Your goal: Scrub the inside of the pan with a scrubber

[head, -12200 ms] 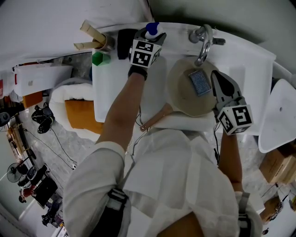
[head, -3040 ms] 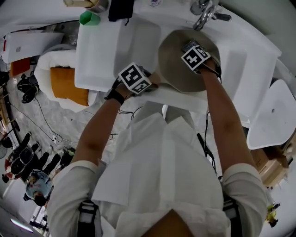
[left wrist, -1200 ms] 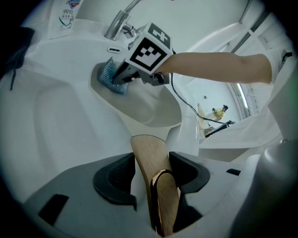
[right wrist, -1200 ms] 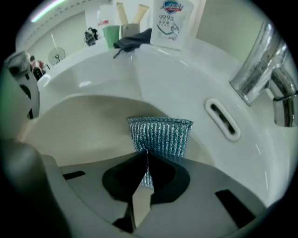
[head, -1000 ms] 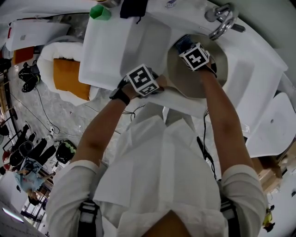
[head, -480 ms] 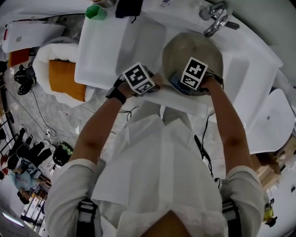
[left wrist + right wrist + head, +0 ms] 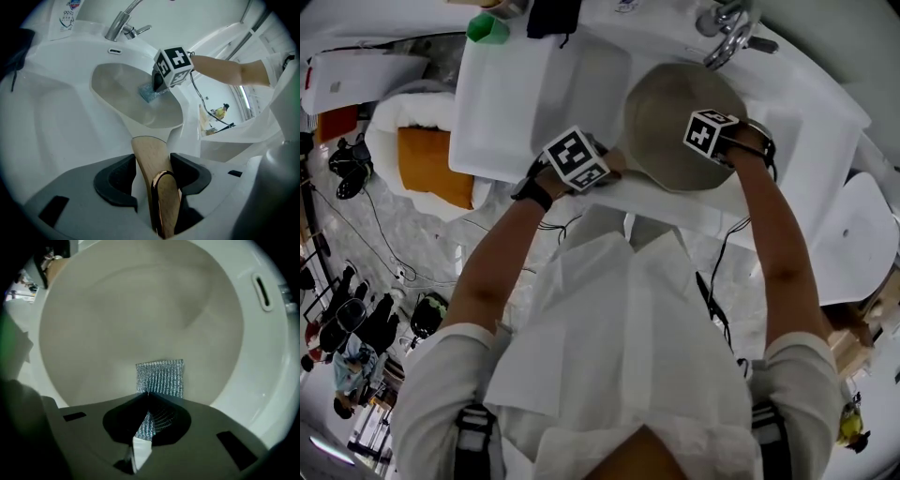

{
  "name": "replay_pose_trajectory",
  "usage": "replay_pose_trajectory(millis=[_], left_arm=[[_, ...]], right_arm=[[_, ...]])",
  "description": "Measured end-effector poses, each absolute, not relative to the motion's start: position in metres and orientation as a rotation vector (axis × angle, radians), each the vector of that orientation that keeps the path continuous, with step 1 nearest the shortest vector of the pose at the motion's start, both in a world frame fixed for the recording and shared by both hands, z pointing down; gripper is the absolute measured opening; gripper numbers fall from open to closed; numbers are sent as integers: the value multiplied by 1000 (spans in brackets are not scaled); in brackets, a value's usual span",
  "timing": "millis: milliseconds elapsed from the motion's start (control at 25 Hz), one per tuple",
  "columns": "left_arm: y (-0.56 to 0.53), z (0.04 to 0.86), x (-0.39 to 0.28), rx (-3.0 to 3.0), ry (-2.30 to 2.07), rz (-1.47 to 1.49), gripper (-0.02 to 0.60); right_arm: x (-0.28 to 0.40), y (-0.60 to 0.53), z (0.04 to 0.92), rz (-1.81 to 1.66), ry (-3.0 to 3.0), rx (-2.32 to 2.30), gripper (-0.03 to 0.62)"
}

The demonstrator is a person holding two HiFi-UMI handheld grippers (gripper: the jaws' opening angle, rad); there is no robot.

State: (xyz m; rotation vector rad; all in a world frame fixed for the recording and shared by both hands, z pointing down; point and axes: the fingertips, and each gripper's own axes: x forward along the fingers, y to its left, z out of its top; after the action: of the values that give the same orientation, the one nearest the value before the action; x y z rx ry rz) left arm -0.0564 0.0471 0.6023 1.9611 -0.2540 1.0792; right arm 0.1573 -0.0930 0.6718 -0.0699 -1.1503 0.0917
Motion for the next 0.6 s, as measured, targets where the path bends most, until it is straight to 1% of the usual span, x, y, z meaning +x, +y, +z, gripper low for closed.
replay_pose_trajectory(millis=[160,280,440,600], left_arm=[[47,602,-57,1959,-252,1079,239],[47,603,-56,1961,-251,1078,239],[47,603,-56,1963,-252,1077,239],[47,603,-56,1965,-254,1076,239]], right_arm=[[136,-153,674,-92,-1220,157,17],[111,-176,677,-170,-1302,252,17],[76,-184,682,-197,-1448,306,17],[34,-175,683,-136,-1644,312,17]])
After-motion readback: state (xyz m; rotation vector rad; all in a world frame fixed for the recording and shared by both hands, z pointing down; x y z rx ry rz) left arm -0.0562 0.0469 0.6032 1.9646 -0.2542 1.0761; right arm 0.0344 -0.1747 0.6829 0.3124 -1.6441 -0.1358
